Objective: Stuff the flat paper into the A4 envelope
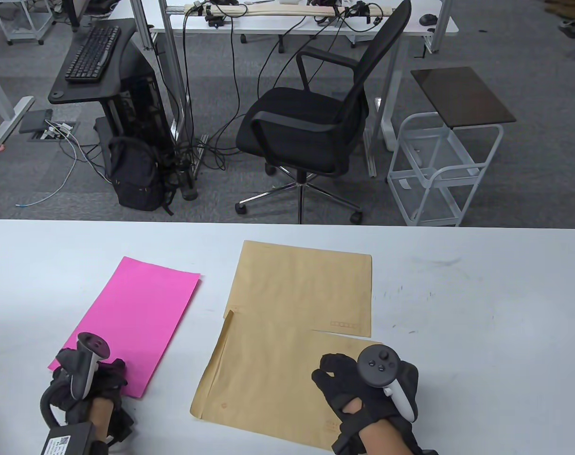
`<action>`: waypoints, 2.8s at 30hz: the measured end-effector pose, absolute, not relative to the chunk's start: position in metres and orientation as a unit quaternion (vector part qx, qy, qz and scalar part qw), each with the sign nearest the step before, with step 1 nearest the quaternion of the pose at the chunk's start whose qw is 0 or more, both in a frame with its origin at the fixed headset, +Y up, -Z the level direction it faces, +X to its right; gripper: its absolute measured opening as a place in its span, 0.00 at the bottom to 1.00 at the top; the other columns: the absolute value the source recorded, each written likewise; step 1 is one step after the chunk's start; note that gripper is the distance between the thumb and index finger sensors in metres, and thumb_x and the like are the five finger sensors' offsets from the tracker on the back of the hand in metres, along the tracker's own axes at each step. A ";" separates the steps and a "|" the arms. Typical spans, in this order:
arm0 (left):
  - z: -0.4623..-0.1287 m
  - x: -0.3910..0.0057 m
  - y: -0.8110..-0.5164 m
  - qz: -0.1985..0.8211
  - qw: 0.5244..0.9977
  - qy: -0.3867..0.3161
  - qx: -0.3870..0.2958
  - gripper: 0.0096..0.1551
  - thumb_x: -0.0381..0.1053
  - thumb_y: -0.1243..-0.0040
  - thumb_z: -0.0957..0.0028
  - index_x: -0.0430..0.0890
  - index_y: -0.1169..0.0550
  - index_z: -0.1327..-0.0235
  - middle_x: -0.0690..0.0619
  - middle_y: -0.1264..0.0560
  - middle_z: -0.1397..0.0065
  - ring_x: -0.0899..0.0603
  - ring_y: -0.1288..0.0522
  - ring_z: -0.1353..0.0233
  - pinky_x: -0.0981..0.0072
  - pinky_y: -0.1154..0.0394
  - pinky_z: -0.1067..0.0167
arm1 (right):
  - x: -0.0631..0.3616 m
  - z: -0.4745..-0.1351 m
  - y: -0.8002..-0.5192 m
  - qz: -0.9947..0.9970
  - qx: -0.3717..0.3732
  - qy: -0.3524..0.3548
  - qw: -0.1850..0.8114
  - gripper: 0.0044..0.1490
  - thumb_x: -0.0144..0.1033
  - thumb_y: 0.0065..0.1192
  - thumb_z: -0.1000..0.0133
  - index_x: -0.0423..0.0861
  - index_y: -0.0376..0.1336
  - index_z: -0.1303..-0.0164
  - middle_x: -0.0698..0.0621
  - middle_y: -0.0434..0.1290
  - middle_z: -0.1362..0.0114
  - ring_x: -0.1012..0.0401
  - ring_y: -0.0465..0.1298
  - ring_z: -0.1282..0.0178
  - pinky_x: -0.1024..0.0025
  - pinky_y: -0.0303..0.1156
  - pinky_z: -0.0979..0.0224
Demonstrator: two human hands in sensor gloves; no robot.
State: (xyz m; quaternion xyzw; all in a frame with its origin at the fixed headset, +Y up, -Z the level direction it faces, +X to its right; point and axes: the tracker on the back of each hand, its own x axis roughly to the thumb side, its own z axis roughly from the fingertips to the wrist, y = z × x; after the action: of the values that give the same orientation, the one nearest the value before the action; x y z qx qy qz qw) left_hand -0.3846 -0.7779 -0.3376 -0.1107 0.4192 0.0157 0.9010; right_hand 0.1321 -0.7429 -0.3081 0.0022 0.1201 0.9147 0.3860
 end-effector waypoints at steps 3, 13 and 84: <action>-0.340 -0.380 -0.777 0.035 0.902 0.419 -0.098 0.66 0.69 0.32 0.59 0.38 0.50 0.19 0.44 0.33 0.24 0.42 0.21 0.38 0.49 0.21 0.41 | 0.131 -0.308 -0.744 0.913 0.008 0.125 0.387 0.36 0.59 0.66 0.46 0.52 0.65 0.31 0.48 0.62 0.25 0.44 0.70 0.28 0.41 0.67 0.32; -0.335 -0.399 -0.774 0.099 0.882 0.455 -0.073 0.62 0.58 0.23 0.62 0.36 0.43 0.21 0.58 0.21 0.40 0.51 0.14 0.54 0.54 0.15 0.51 | 0.131 -0.309 -0.750 0.912 0.007 0.140 0.385 0.36 0.58 0.66 0.46 0.51 0.65 0.31 0.48 0.62 0.24 0.44 0.70 0.28 0.41 0.67 0.31; -0.304 -0.397 -0.673 0.254 0.940 0.175 0.146 0.23 0.52 0.37 0.52 0.48 0.18 0.44 0.61 0.11 0.57 0.49 0.09 0.62 0.56 0.13 0.59 | 0.124 -0.319 -0.785 0.954 -0.033 0.259 0.146 0.52 0.61 0.70 0.46 0.65 0.44 0.19 0.54 0.36 0.17 0.46 0.40 0.17 0.37 0.43 0.22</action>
State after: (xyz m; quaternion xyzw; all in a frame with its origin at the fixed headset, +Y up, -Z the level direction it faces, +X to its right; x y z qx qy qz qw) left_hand -0.3972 -0.6734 -0.3041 0.1457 0.1751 0.2540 0.9400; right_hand 0.1236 -0.7849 -0.3190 -0.0327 0.2594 0.9540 0.1465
